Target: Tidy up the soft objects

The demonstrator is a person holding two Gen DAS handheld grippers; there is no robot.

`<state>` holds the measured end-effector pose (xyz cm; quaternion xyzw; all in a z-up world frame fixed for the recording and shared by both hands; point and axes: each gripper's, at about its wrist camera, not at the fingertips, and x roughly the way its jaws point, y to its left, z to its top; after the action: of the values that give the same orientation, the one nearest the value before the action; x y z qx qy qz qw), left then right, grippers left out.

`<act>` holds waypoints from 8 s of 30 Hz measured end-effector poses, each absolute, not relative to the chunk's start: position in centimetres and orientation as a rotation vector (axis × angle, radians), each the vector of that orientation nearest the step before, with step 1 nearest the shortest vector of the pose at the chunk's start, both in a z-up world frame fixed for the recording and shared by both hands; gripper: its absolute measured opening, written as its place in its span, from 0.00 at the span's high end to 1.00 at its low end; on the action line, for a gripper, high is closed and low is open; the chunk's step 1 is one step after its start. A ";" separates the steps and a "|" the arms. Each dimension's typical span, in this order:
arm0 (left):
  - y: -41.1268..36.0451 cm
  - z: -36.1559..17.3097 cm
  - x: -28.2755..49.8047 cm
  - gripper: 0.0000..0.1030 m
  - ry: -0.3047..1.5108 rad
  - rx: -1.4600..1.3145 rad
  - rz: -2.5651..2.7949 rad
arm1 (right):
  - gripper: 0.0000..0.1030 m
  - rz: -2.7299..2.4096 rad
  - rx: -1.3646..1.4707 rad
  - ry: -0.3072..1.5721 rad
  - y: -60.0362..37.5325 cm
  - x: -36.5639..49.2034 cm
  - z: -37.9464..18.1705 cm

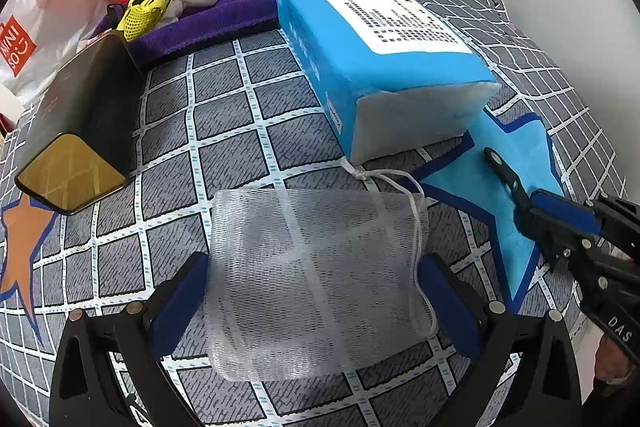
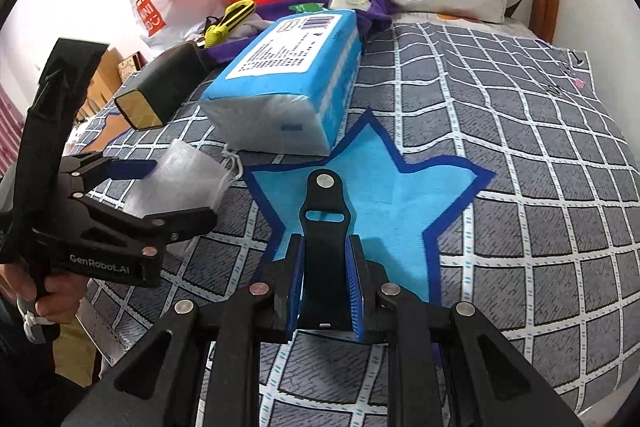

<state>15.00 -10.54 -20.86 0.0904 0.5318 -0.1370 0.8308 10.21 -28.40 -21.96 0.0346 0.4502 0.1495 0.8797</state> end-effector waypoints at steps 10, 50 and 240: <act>-9.8 -19.5 14.3 0.49 1.045 0.164 -0.326 | 0.80 0.304 0.054 0.946 -27.8 10.0 -21.9; 0.8 -10.2 16.2 0.90 0.905 -0.119 -0.283 | 0.80 0.411 -0.015 0.856 -21.0 12.4 -13.1; 0.6 -1.2 4.1 0.11 0.717 -0.052 -0.042 | 0.01 0.175 0.009 0.620 -21.2 2.5 -3.0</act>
<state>4.12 0.55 -1.21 -0.0254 0.3509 -0.0206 0.9358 2.46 -21.20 -3.03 0.0046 0.3045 0.0860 0.9486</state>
